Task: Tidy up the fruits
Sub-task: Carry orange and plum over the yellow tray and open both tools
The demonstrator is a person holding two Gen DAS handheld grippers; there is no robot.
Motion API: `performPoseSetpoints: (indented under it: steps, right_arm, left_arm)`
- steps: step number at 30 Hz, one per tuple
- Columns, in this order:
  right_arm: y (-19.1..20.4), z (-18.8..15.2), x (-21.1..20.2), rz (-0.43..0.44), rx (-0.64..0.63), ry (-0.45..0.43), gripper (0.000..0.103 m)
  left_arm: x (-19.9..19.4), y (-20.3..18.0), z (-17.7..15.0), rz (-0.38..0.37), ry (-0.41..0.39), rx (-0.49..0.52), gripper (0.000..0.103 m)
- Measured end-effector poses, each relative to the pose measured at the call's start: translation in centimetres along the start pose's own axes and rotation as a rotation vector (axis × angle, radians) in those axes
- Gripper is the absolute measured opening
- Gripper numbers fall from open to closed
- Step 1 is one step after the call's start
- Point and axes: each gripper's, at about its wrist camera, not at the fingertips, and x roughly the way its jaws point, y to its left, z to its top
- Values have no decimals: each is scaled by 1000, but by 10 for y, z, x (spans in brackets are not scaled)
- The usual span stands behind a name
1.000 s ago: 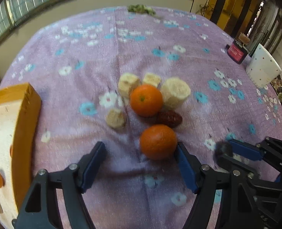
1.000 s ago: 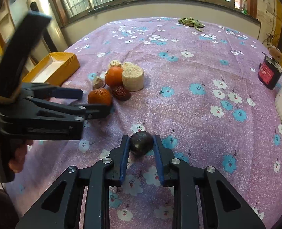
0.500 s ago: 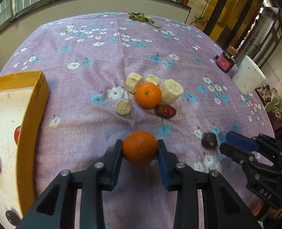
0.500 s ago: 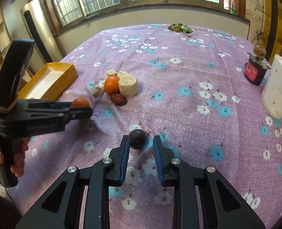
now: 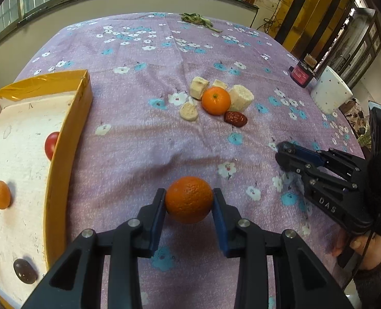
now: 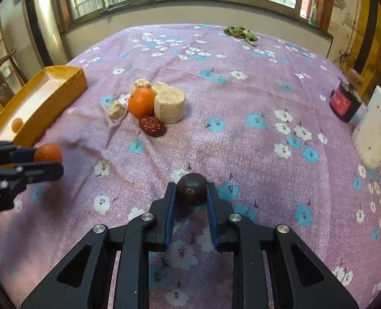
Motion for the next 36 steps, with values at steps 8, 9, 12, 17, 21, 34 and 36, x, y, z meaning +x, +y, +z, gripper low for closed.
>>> performPoseSetpoints:
  steps: [8,9,12,17,21,34,36]
  right_arm:
    - [18,-4,-43,23,2,-64,21]
    - [22,-4,-49,29,3,-70,21]
    - [30,-3,-57,42,4,-80,21]
    - [53,0,-60,61,-11,-79,21]
    - [75,8,-57,85,-31,-76,21]
    - [177,61,-27,215,-131,-74,20]
    - [194,70,-18,243,-144,-66,20]
  left_arm:
    - [-20,6,-5,-30,-31,-6,38]
    - [-23,7,-5,-30,-37,-2,38]
    - [-32,9,-7,-41,-52,3,38]
    - [-46,20,-7,-43,-73,-3,38]
    - [-58,38,-8,-39,-97,-27,38]
    - [-89,142,-12,57,-145,-150,38]
    - [-91,160,-12,78,-144,-171,38]
